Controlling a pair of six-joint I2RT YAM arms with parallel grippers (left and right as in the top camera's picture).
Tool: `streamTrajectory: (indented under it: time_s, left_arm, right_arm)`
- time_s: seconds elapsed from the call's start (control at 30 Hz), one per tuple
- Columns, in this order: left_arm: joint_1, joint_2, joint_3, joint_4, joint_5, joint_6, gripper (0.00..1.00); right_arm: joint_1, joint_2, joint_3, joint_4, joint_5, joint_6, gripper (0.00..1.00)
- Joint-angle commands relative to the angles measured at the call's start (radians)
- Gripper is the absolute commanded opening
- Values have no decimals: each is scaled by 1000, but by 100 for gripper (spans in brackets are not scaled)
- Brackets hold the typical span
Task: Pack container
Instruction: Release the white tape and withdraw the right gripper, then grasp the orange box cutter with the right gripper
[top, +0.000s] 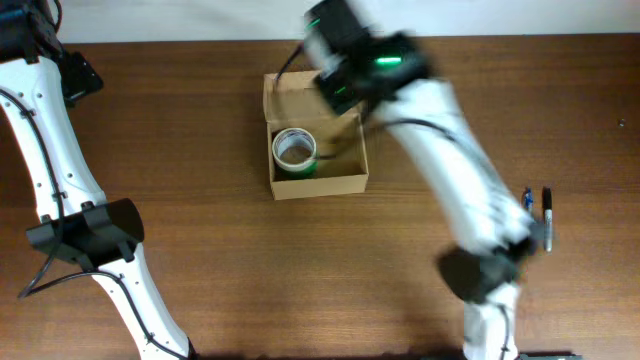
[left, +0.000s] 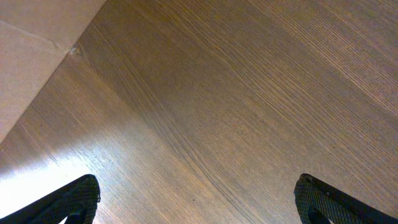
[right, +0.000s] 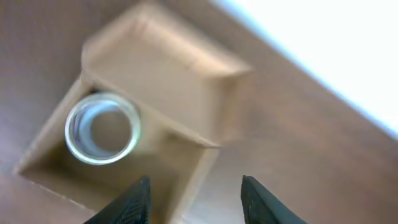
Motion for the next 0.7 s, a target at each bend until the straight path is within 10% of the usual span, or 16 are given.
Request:
streamTrajectory:
  time_s: [0.0, 0.33, 0.67]
  left_arm:
    - [6, -32, -5, 0, 0, -11, 100]
    - [6, -32, -5, 0, 0, -11, 100]
    - [6, -32, -5, 0, 0, -11, 100]
  right_arm:
    - [-195, -211, -144, 39, 49, 50, 48]
    - [-705, -383, -739, 23, -73, 303, 41]
    - [-792, -466, -1180, 142, -105, 409, 38]
